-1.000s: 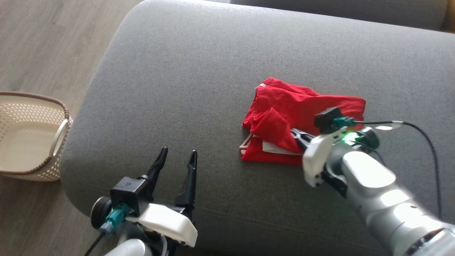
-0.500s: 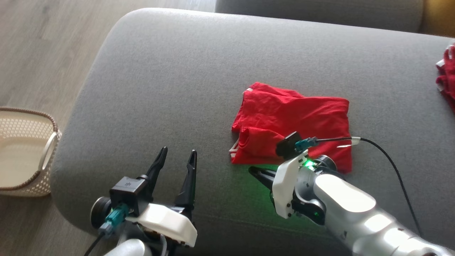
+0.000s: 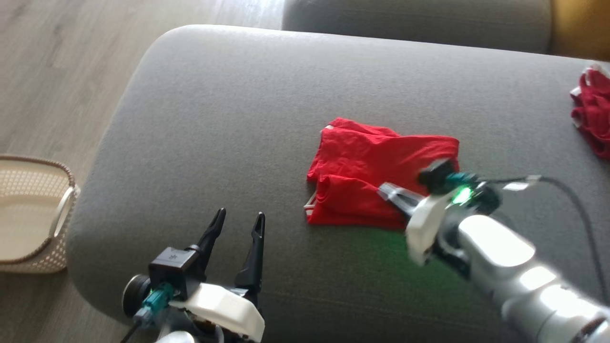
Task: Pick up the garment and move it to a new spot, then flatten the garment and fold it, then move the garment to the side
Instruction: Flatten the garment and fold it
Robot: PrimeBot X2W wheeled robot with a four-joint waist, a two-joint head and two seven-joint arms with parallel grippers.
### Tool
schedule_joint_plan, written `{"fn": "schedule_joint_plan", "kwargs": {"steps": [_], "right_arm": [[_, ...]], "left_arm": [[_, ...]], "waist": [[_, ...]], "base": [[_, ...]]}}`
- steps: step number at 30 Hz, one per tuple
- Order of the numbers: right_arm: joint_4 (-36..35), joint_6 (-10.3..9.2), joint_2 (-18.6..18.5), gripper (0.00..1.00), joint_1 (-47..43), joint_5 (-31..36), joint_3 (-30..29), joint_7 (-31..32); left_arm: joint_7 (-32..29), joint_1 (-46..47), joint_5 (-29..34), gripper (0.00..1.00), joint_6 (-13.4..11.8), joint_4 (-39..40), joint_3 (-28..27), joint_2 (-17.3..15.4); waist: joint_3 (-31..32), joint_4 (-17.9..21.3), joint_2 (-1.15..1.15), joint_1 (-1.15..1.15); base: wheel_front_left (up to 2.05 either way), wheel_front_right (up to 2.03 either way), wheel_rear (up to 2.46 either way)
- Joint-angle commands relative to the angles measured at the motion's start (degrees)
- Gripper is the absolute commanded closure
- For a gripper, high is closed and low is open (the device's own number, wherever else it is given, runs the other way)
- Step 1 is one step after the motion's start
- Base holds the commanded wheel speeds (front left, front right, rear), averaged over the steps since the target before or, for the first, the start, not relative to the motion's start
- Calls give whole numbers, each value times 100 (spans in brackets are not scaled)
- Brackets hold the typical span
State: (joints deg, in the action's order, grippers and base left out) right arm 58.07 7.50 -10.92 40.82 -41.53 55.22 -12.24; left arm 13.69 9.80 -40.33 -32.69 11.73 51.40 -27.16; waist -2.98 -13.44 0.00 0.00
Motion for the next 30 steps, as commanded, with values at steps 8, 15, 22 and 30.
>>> {"fn": "schedule_joint_plan", "kwargs": {"steps": [8,15,22,30], "right_arm": [[1306,-1,496,100,501,843,-821,-272],[1414,-1,759,100,178,1013,-991,-266],[99,-1,801,100,-490,13,-255,710],[-399,-1,534,100,-450,-626,-111,223]], "left_arm": [[-17,340,19,0,91,132,-121,-63],[-2,332,18,0,97,102,-122,-44],[16,269,-20,0,79,112,-177,-70],[33,181,-60,0,41,118,-242,-93]], "waist": [[-103,-399,0,0],[-130,-530,0,0],[-37,-318,0,0],[113,-79,0,0]], "base": [[0,0,0],[0,0,0],[0,0,0],[0,0,0]]}}
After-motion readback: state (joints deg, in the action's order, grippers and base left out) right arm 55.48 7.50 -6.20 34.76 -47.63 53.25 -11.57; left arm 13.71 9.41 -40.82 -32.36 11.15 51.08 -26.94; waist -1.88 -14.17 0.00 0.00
